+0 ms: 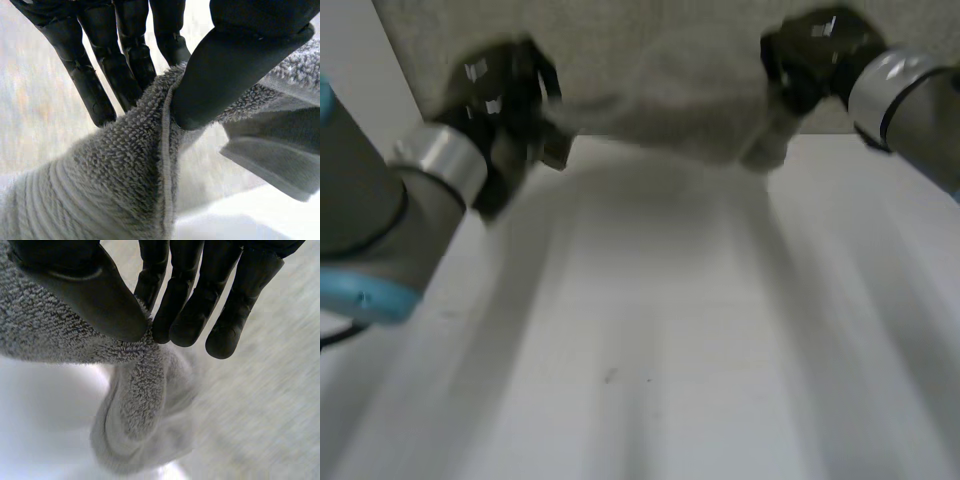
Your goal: Fold the towel.
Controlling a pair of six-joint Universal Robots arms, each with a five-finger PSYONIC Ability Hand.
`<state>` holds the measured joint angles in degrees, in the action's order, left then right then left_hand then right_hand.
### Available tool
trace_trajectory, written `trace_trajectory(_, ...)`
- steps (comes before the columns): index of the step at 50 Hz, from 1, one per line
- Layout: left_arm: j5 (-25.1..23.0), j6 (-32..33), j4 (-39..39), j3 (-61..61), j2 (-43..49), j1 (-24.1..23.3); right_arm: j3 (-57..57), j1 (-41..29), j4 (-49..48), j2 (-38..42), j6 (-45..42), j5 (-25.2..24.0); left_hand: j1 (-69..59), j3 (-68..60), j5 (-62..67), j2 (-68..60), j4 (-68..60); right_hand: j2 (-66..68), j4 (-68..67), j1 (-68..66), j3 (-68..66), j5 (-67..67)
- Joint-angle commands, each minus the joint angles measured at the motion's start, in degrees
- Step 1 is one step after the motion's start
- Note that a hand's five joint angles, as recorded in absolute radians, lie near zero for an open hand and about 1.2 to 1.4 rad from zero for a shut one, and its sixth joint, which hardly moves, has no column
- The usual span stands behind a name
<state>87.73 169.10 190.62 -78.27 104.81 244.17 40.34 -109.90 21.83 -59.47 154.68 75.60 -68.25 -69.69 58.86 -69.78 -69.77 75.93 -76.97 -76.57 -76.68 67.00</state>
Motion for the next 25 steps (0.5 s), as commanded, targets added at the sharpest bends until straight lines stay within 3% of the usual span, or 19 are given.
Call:
trace_trajectory(1,-0.28,1.15,-0.34,-10.76,-0.22,-0.18,0.7,0.83,9.37,4.37,-5.62,0.16,-11.75,-10.31,11.14,-10.22,-10.23,4.07,-3.03,-3.43,-3.32,3.0)
trace_trajectory(8,-0.45,6.23,0.1,-13.84,2.41,-0.88,-1.14,0.74,10.52,11.82,-6.59,0.6,-11.75,-10.31,11.14,-10.22,-10.23,4.07,-3.03,-3.43,-3.32,3.0)
trace_trajectory(17,-0.28,7.47,0.36,-12.17,4.79,-0.89,-3.78,0.04,5.77,19.57,-5.71,1.21,-11.75,-10.31,11.14,-10.22,-10.23,4.07,-3.03,-3.43,-3.32,3.0)
trace_trajectory(18,-0.19,7.39,0.36,-11.82,5.4,-0.89,-3.52,0.04,4.81,20.44,-5.27,1.91,-11.75,-10.31,11.14,-10.22,-10.23,-15.69,16.72,16.33,16.44,-16.76)
trace_trajectory(19,-0.1,7.47,0.36,-11.47,5.93,-0.89,-3.52,0.04,4.8,20.45,-5.27,1.92,-11.75,-10.31,11.14,-10.22,-10.23,-15.89,16.92,16.53,16.64,-16.96)
trace_trajectory(20,-0.1,7.47,0.36,-11.46,5.94,-0.89,-2.82,0.04,4.19,20.45,-3.88,2.88,-11.75,-10.31,11.14,-10.22,-10.23,-47.7,48.73,48.34,48.45,-48.77)
trace_trajectory(21,-0.19,7.39,0.36,-11.38,6.54,-0.89,-2.38,0.04,4.1,20.45,-2.3,3.93,-11.75,-10.31,11.14,-10.22,-10.23,-60.67,61.71,61.31,61.42,-61.74)
trace_trajectory(25,-0.19,7.39,0.36,-11.37,7.78,-0.89,-0.88,0.04,3.83,19.31,1.5,5.43,-11.75,-10.31,11.14,-10.22,-10.23,-65.93,66.97,66.57,66.68,-67.0)
